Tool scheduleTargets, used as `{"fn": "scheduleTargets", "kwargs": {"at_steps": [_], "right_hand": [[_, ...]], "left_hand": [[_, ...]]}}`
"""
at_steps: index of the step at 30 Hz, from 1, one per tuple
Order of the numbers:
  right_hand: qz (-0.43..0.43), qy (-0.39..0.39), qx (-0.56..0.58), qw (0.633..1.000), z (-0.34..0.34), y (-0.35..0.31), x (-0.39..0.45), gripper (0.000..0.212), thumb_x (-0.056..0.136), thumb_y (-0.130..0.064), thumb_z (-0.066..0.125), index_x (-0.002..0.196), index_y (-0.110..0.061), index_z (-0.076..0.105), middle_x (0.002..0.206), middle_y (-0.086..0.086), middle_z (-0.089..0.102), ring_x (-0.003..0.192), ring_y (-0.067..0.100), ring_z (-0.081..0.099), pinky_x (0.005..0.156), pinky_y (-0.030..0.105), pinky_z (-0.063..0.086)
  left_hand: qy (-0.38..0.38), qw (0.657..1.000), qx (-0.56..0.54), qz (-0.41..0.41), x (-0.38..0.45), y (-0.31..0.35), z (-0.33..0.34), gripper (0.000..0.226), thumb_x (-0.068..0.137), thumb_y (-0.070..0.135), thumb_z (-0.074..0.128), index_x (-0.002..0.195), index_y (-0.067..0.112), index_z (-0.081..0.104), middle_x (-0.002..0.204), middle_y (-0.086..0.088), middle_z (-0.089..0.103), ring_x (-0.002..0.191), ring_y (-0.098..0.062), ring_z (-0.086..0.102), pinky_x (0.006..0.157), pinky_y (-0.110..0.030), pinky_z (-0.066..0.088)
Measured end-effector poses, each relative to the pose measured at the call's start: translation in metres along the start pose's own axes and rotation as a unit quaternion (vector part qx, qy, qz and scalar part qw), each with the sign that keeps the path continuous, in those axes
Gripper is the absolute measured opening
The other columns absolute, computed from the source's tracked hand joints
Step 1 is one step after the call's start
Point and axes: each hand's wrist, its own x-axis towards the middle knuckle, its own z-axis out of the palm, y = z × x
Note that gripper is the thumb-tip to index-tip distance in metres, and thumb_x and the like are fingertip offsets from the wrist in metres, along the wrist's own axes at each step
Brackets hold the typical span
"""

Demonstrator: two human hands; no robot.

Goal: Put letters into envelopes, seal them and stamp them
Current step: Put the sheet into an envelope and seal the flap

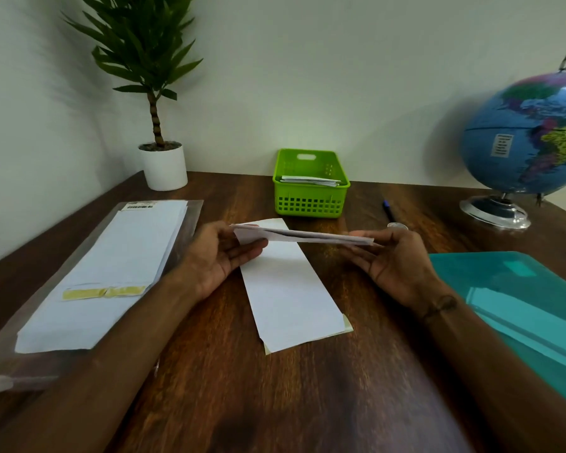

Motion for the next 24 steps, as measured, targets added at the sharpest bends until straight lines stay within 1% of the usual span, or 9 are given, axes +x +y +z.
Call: {"fn": "scheduleTargets", "kwargs": {"at_steps": [4,6,8,11,13,16,19,22,24], "right_hand": [[-0.01,0.002,-0.014,1.0,0.0,0.0,0.0,0.039,0.091,-0.017,0.061,0.118,0.01,0.066,0.122,0.028,0.072,0.114,0.034,0.073,0.082,0.035,0.064],[-0.018,0.0,-0.052,0.998,0.0,0.002,0.001,0.037,0.084,-0.012,0.074,0.117,0.002,0.07,0.122,0.024,0.073,0.102,0.027,0.077,0.076,0.03,0.064],[0.002,-0.024,-0.117,0.993,0.0,0.004,0.001,0.044,0.08,-0.006,0.077,0.123,-0.002,0.07,0.124,0.023,0.073,0.097,0.026,0.078,0.075,0.032,0.065],[0.057,-0.072,-0.2,0.976,0.001,0.001,-0.003,0.05,0.081,-0.002,0.078,0.13,-0.008,0.069,0.125,0.019,0.074,0.098,0.026,0.077,0.074,0.034,0.065],[0.081,-0.108,-0.24,0.961,0.003,-0.002,-0.008,0.048,0.081,-0.003,0.078,0.128,-0.009,0.071,0.125,0.016,0.074,0.099,0.025,0.077,0.073,0.034,0.064],[0.111,-0.139,-0.312,0.933,0.012,-0.004,-0.015,0.037,0.082,-0.017,0.083,0.119,-0.016,0.078,0.12,0.013,0.077,0.094,0.022,0.078,0.071,0.032,0.063],[0.109,-0.162,-0.402,0.895,0.017,-0.004,-0.02,0.043,0.084,-0.025,0.084,0.125,-0.017,0.073,0.119,0.014,0.077,0.089,0.022,0.077,0.068,0.031,0.062],[0.055,-0.14,-0.389,0.909,0.018,-0.005,-0.021,0.039,0.083,-0.014,0.079,0.122,-0.012,0.073,0.111,0.014,0.079,0.08,0.02,0.076,0.063,0.029,0.062],[0.009,-0.104,-0.34,0.935,0.016,-0.011,-0.021,0.037,0.08,-0.012,0.077,0.116,-0.012,0.073,0.103,0.01,0.079,0.072,0.015,0.074,0.057,0.025,0.06]], "left_hand": [[0.0,0.999,0.025,0.038,0.001,0.001,0.002,0.028,0.096,0.018,0.063,0.112,-0.004,0.068,0.116,-0.024,0.071,0.106,-0.037,0.071,0.089,-0.041,0.061],[0.006,0.995,0.084,0.053,0.003,-0.002,0.001,0.03,0.09,0.006,0.07,0.119,-0.002,0.069,0.121,-0.02,0.07,0.106,-0.029,0.071,0.087,-0.036,0.062],[0.01,0.99,0.13,0.05,0.003,-0.006,-0.001,0.038,0.087,0.0,0.072,0.124,0.007,0.068,0.122,-0.013,0.069,0.105,-0.023,0.07,0.089,-0.034,0.061],[0.008,0.991,0.124,0.046,0.003,-0.006,-0.002,0.049,0.083,-0.002,0.074,0.128,0.014,0.065,0.124,-0.011,0.067,0.113,-0.028,0.067,0.095,-0.039,0.058],[0.012,0.991,0.119,0.065,0.002,-0.005,-0.001,0.049,0.081,0.001,0.077,0.127,0.016,0.066,0.124,-0.01,0.067,0.113,-0.028,0.067,0.091,-0.038,0.06],[-0.017,0.987,0.135,0.089,-0.004,-0.008,0.005,0.054,0.072,0.01,0.083,0.123,0.019,0.069,0.116,-0.006,0.072,0.1,-0.023,0.073,0.077,-0.033,0.063],[-0.056,0.976,0.179,0.113,-0.008,-0.019,0.014,0.059,0.065,0.022,0.086,0.121,0.025,0.071,0.108,-0.003,0.077,0.092,-0.018,0.076,0.073,-0.033,0.062],[-0.07,0.973,0.187,0.118,-0.011,-0.022,0.024,0.062,0.071,0.039,0.082,0.129,0.027,0.063,0.109,-0.004,0.074,0.096,-0.022,0.075,0.077,-0.038,0.062],[-0.081,0.95,0.282,0.112,-0.017,-0.017,0.028,0.08,0.073,0.059,0.076,0.142,0.028,0.049,0.107,-0.001,0.076,0.101,-0.022,0.074,0.085,-0.04,0.06]]}}
